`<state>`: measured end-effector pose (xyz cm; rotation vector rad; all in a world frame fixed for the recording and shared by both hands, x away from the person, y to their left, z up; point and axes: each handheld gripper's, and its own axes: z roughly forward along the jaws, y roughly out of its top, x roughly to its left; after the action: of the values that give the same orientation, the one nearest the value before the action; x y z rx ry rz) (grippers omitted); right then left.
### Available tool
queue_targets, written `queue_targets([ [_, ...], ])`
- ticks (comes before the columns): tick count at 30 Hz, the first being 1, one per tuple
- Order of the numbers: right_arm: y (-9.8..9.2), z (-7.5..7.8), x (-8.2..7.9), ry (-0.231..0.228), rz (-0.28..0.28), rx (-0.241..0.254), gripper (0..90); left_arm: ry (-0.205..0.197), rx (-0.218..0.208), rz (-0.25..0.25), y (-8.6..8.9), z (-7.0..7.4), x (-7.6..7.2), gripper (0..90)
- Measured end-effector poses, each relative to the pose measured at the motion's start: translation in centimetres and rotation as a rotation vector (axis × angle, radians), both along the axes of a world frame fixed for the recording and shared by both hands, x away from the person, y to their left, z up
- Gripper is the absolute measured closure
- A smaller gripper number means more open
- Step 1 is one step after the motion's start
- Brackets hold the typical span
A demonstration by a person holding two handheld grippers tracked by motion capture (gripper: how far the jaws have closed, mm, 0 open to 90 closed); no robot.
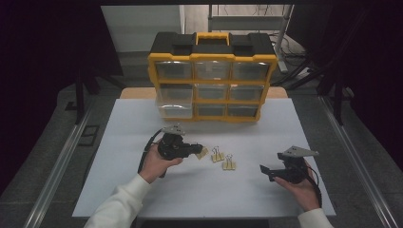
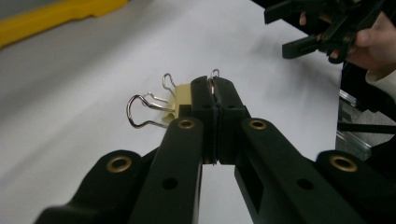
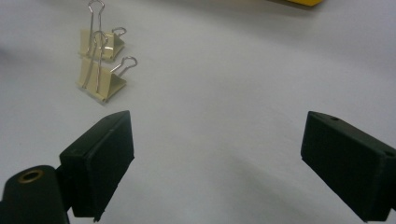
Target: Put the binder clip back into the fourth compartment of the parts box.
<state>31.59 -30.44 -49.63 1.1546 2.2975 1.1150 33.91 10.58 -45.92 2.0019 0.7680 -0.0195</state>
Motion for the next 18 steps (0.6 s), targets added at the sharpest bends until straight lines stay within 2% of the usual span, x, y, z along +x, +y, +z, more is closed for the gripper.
queue_targets([
  [18,0.0,0.0,0.0,0.000,-0.001,0.000,9.9,-0.045,-0.052,0.028,1.1,1.7,-0.3,88.8],
])
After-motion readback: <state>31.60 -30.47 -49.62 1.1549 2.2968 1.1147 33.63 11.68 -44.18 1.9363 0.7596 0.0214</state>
